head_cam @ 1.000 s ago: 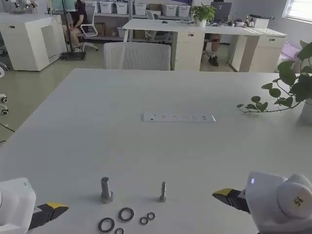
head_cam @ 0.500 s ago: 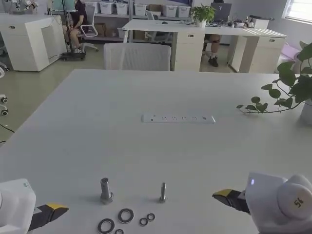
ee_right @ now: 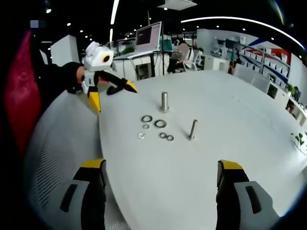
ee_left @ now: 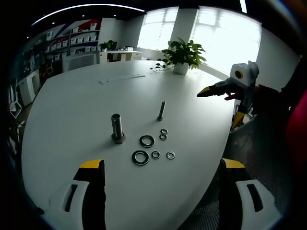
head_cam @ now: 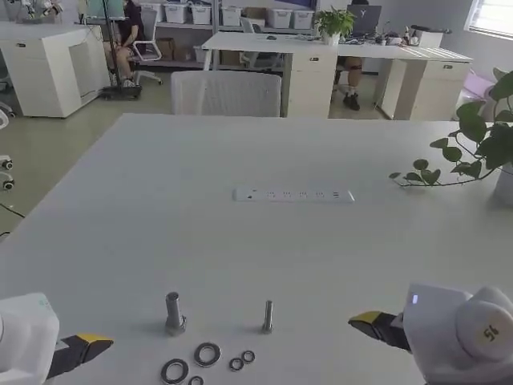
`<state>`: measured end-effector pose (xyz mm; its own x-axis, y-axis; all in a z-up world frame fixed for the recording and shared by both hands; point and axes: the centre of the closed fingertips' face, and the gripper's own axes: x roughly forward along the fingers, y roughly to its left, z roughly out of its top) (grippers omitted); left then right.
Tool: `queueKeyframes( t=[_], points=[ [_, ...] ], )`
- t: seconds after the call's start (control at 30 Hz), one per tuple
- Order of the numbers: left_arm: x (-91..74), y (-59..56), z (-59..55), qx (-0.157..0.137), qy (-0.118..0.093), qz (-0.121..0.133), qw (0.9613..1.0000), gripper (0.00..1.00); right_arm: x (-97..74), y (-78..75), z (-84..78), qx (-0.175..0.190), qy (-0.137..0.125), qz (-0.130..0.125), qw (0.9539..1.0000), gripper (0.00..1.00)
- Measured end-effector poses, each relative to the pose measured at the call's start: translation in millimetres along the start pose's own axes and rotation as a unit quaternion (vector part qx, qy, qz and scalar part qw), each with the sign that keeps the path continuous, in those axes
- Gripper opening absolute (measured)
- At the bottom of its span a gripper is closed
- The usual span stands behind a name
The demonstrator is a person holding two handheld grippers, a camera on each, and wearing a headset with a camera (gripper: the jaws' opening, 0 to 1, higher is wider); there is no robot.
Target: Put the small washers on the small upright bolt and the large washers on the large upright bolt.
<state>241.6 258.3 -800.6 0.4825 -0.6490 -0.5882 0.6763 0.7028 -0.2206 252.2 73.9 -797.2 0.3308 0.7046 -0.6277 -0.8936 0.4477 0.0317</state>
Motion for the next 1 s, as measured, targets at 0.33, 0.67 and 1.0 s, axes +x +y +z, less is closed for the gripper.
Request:
queueKeyframes(
  t=[0.33,0.67,1.0],
  points=[
    [0.6,0.2,0.8,0.0,-0.001,0.0,1.0,1.0,0.0,-0.6,0.6,-0.001,0.001,-0.001,1.0,0.96],
    [0.2,0.2,1.6,0.001,-0.003,0.0,1.0,1.0,0.2,-0.5,1.5,-0.002,0.001,-0.001,1.0,0.96],
    [-0.6,-0.6,1.5,0.001,-0.005,0.0,1.0,1.0,3.9,2.0,4.6,-0.008,0.002,0.005,1.0,0.94]
  ],
)
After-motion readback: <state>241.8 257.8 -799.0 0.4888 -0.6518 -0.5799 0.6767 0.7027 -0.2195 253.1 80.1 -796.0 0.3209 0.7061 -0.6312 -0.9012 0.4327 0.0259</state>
